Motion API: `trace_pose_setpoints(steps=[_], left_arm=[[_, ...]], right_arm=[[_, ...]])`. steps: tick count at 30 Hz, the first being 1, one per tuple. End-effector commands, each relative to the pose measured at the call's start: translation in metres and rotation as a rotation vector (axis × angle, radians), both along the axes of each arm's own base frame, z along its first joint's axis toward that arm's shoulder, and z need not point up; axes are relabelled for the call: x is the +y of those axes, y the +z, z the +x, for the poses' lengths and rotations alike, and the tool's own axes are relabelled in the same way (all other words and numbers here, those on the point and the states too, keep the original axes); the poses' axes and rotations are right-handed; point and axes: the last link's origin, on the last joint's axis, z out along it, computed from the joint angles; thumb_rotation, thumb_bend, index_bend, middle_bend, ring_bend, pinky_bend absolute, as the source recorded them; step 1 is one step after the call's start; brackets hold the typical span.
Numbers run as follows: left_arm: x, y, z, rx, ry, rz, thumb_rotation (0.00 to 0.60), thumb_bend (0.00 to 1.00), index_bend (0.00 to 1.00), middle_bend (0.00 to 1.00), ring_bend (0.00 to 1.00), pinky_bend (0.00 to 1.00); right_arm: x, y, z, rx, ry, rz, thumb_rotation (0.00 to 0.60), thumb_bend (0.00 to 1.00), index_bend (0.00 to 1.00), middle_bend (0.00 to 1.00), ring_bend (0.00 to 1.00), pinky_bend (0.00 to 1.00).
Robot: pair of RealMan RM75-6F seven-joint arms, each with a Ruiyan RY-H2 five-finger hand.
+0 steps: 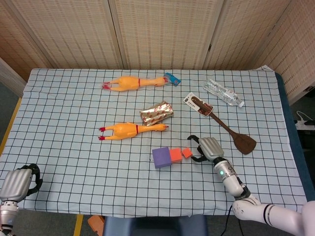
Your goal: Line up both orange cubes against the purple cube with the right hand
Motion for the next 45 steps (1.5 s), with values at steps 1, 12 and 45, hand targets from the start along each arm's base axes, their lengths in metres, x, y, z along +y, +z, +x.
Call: trace_pose_setpoints(steps=[1,12,45], left_arm=[[0.000,0.000,0.000,0.000,0.000,0.000,0.600,0.41,0.27,0.39,0.41,0.52],[0.000,0.000,0.000,0.001,0.000,-0.001,0.600,0.41,0.27,0.39,0.41,0.52],[-0.001,0.000,0.001,0.001,-0.001,-0.002,0.600,0.41,0.27,0.40,0.41,0.52]], right_arm=[[0.001,0.004,-0.001,-0.002,-0.003,0.001,0.600,0.13,0.30,0.96,0.88,0.91],[0.013,0.019,-0.002,0.058,-0.024,0.000,0.600,0.48,0.45,0.96,0.88,0.92],[0.010,0.018,-0.015,-0.044,-0.173,0.113,0.600,0.66,0.49,0.97,0.89,0.93]])
